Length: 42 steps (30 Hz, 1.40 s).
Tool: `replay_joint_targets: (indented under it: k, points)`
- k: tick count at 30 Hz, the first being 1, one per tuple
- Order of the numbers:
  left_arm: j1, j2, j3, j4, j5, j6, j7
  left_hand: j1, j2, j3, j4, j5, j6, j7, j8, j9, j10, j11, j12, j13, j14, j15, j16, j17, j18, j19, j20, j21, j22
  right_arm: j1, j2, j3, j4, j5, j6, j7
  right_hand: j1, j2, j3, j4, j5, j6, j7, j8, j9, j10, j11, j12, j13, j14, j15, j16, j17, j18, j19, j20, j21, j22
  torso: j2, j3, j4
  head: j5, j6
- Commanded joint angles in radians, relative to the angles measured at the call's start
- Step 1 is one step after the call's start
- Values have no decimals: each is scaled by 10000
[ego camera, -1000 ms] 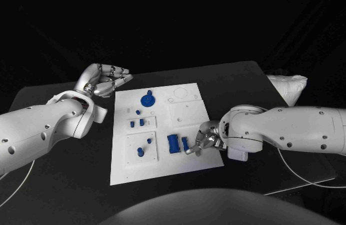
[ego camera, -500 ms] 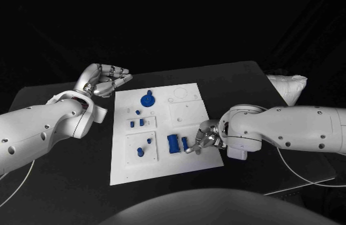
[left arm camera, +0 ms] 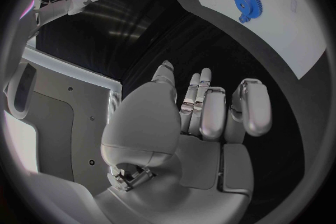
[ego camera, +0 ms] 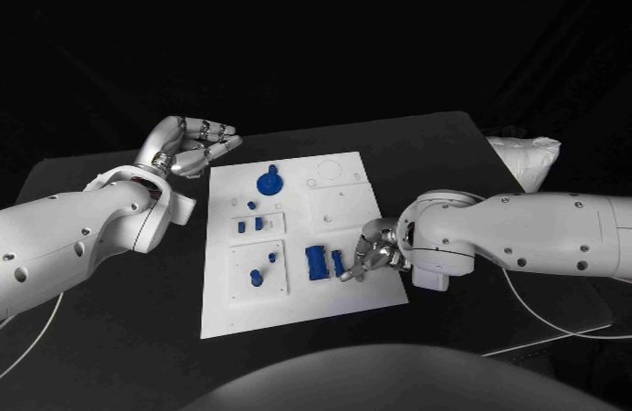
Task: Assemble the parts on the task board
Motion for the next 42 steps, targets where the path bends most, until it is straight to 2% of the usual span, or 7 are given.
replay_joint_targets:
  k: [1, 17, 28, 32, 35, 39, 42]
  points:
    - [3, 24, 7, 11, -22, 115, 61, -1, 118, -81, 4, 44, 42, 24, -49, -8, 61, 18, -22, 11, 59, 1, -11, 8, 96, 33, -5, -15, 1818, -15, 35, -10, -36, -112, 101, -251, 357, 212, 85, -175, 37, -93, 1, 15, 29, 1065, -91, -71, 2571, 1041, -79, 41, 2635, -141, 1046, -76, 45, 2634, -6, 1, -3, -2, 1]
    - [3, -18, 7, 45, -22, 102, 65, 21, 130, -92, 3, 52, 38, 25, -56, -9, 54, 20, -27, 10, 61, 1, -7, 14, 97, 32, -6, -24, 1819, 3, -218, -9, 231, -44, -766, 418, 408, -56, 13, -370, 47, -40, 25, -32, 130, 1065, -68, -71, 2571, 1041, -85, 41, 2635, -141, 1046, -77, 45, 2634, 7, 5, -9, 87, 1]
    - [-12, -103, 2, 143, -10, -12, 174, 27, 135, -97, 4, 54, 39, 25, -57, -9, 54, 20, -27, 10, 46, 2, -33, -22, 98, 29, -6, -29, 1818, 904, -431, 4, 90, 2626, -4399, 5075, 29, -312, -368, -155, 546, -349, 209, -497, 23, 1065, 87, -71, 2571, 1041, 3, 41, 2635, -141, 1046, -17, 45, 2634, -23, 26, -11, 301, 1]
    - [-101, -172, 1, 274, 165, -238, 394, 36, 177, -113, 11, 57, 89, 11, -35, 1, 94, 11, -10, 15, 4, -4, -105, -113, 111, -5, -8, -90, 1804, 1007, 139, 12, -598, 4537, -5046, 7161, 334, -97, -460, -6, 1120, -1136, 707, -1606, -814, -595, 626, -1835, -367, 35, 624, -961, 931, 349, -709, 435, -1773, 1819, -12, 51, -27, 615, 1]
    - [-224, -232, 1, 419, 584, -541, 697, 41, 244, -169, 13, 56, 186, -18, 2, 20, 187, -17, 23, 22, -179, -20, -393, -466, 185, -230, -15, -446, 1702, 1002, 738, 26, -1345, 5404, -5114, 8557, 444, 38, -594, 239, 1393, -1766, 1062, -2332, -1503, -5151, 954, -6309, -5657, -4660, 1065, -5609, -4588, 1436, -5981, 837, -7739, -891, -13, 85, -46, 870, 1]
    - [-412, -338, 3, 719, 1609, -1093, 1320, 6, 376, -440, 14, 62, 265, -20, -14, 16, 256, -7, -8, 11, -2027, 2, -3225, -3492, 834, -2458, 15, -3968, 554, 804, 1563, 109, -2381, 5930, -4854, 10295, 242, 10, -969, 589, 1658, -3007, 1475, -3144, -2398, -7631, 1999, -9331, -7675, -7734, 2221, -8989, -6758, 1038, -8109, 1531, -10844, -2764, 39, 133, -37, 1272, 1]
    - [-524, -431, 6, 1003, 2560, -1334, 1864, -161, 477, -726, -33, 62, 171, 103, -91, -15, 82, 134, -62, 1, -3978, 242, -6037, -5626, 1304, -4805, 223, -8060, -1150, 610, 2078, 186, -2972, 6167, -4418, 11237, -717, 208, -1507, 549, 1283, -4710, 1285, -3842, -3168, -9470, 2630, -10914, -9061, -9615, 2819, -10742, -8271, 790, -9893, 1926, -13175, -4458, 79, 166, -35, 1610, 415]
